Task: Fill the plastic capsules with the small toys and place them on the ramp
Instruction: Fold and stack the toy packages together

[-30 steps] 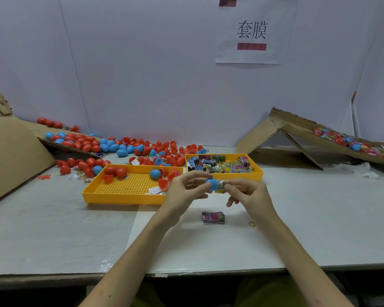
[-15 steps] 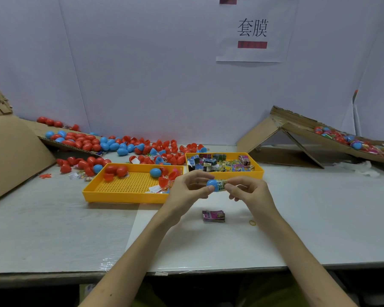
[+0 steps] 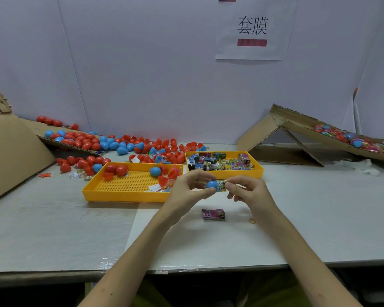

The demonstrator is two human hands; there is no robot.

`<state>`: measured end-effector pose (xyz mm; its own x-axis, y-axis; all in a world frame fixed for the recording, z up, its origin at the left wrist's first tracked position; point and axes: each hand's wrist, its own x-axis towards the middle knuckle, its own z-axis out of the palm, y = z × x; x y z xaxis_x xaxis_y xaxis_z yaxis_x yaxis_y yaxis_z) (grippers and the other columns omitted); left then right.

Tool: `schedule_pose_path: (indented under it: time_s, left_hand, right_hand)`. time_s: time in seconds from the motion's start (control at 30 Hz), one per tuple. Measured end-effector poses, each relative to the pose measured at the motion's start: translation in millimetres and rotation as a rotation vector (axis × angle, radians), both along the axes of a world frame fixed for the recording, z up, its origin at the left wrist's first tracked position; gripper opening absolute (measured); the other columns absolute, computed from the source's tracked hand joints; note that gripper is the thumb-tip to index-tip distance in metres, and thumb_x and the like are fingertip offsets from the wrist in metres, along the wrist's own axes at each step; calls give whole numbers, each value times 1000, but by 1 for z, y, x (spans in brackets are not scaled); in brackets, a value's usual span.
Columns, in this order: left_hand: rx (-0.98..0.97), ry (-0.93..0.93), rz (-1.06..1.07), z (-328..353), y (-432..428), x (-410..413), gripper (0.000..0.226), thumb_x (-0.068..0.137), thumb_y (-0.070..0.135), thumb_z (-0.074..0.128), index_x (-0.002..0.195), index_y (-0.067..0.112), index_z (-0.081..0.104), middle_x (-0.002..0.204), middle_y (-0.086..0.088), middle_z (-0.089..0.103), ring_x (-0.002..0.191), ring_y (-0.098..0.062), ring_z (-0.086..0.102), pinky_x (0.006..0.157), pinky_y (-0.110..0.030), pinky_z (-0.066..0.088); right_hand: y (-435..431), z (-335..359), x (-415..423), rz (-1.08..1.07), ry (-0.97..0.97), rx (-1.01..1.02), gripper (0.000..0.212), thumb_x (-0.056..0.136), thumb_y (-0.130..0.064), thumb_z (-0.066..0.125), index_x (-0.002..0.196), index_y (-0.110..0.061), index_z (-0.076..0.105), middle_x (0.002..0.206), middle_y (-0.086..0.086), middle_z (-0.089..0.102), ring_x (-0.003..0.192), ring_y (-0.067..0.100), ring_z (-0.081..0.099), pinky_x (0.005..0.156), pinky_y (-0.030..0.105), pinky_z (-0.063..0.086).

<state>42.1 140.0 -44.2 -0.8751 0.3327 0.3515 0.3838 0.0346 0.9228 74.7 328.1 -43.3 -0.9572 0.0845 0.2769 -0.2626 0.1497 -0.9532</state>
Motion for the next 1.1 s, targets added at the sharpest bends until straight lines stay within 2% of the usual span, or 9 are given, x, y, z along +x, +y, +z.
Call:
schedule_pose_path:
  time_s: [0.27,0.43,0.57,0.7,0.87,1.0,1.1]
  left_hand:
    - [-43,33,8,0,-1,1,24,85,16,78,95,36,72,98,10,70,90,-4,65,71,-17,55]
    - [-67,41,13,0,0,2,26,83,12,79,96,34,71,97,11,69,90,-2,65,71,-13,53]
    - [-82,71,13,0,1,2,27,82,11,79,93,34,71,95,15,69,88,1,64,71,-12,51]
    - [-91,86,22,-1,0,2,26,82,12,80,94,34,71,94,16,69,87,0,63,71,-13,52]
    - [-100,107,32,-2,-1,3,24,83,10,79,98,28,73,103,3,70,88,-6,62,73,-17,53]
    - [-117,123,57,-1,-1,3,20,84,13,79,96,29,75,103,5,70,88,-5,62,73,-15,53]
    - [-143,133,89,-2,0,3,17,84,16,79,95,29,75,101,5,70,88,-7,63,73,-16,54]
  right_hand:
    - [2,0,0,12,-19,-31,5,89,-14,70,88,-15,75,70,-5,70,64,8,65,59,20,53]
    - [1,-1,-2,66,-134,-24,6,88,-25,71,90,-22,76,72,-11,69,68,5,62,63,21,53]
    - [2,-1,-3,84,-207,-60,8,82,-31,73,82,-25,79,70,-11,67,72,7,60,66,24,52]
    - [2,-1,-3,114,-237,-93,27,70,-40,76,89,-21,79,72,-9,66,73,8,59,68,26,51]
    - [2,-2,-2,123,-212,-87,11,84,-26,73,88,-17,78,72,-5,65,69,6,59,65,25,49]
    - [2,-2,-1,90,-179,-78,9,90,-22,70,89,-16,77,72,-3,68,70,9,63,66,27,50]
    - [0,-3,0,36,-99,29,4,88,-19,72,87,-19,77,71,-5,72,65,9,64,61,22,52]
